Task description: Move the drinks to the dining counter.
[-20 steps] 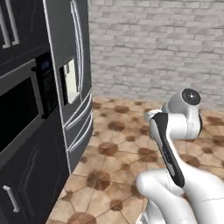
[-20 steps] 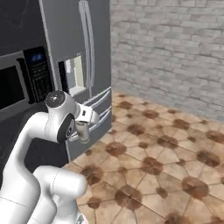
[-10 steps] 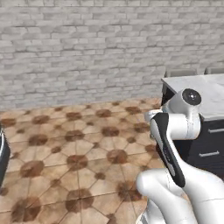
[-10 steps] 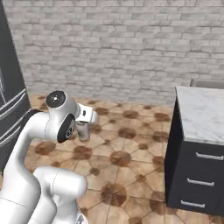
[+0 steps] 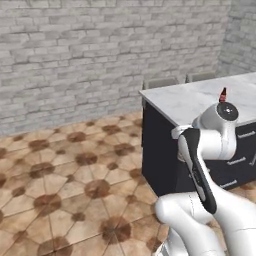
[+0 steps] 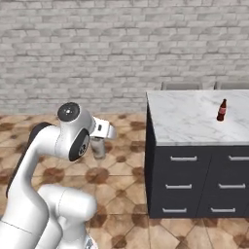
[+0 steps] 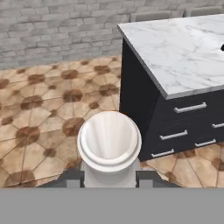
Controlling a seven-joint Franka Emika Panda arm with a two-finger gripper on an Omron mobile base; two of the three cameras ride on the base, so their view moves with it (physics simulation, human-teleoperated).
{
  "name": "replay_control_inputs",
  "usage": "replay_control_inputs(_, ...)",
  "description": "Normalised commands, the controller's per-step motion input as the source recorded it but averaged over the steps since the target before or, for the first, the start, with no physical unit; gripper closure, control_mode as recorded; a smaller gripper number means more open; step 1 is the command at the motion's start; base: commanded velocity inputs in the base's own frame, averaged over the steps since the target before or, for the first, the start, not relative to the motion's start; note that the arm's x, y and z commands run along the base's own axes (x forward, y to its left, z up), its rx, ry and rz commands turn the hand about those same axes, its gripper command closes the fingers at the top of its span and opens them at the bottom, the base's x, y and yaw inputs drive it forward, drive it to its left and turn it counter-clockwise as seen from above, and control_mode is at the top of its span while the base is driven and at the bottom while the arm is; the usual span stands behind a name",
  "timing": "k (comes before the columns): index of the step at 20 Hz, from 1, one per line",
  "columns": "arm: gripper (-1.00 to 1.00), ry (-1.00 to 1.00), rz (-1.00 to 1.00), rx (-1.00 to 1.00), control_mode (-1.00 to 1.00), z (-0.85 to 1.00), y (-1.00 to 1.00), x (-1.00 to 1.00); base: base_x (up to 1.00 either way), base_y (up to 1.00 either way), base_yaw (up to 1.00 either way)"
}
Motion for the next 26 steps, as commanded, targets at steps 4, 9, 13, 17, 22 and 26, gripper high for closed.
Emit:
replay_control_inputs(4, 1.00, 0.00, 0.00, 0.00, 1.00, 0.00, 0.00, 0.00, 0.72, -0.79, 0.08)
replay_control_inputs(9, 1.00, 0.00, 0.00, 0.00, 1.00, 0.00, 0.00, 0.00, 1.00, -0.79, 0.03)
replay_control_inputs(13, 1.00, 0.00, 0.00, 0.00, 1.00, 0.00, 0.00, 0.00, 0.94, -0.41, -0.05)
replay_control_inputs(17, 1.00, 0.00, 0.00, 0.00, 1.00, 0.00, 0.00, 0.00, 0.52, -0.05, -0.23)
replay_control_inputs(22, 1.00, 0.00, 0.00, 0.00, 1.00, 0.00, 0.00, 0.00, 0.30, 0.00, -0.33)
replay_control_inputs(26, 1.00, 0.00, 0.00, 0.00, 1.00, 0.00, 0.00, 0.00, 0.00, 0.00, -0.03)
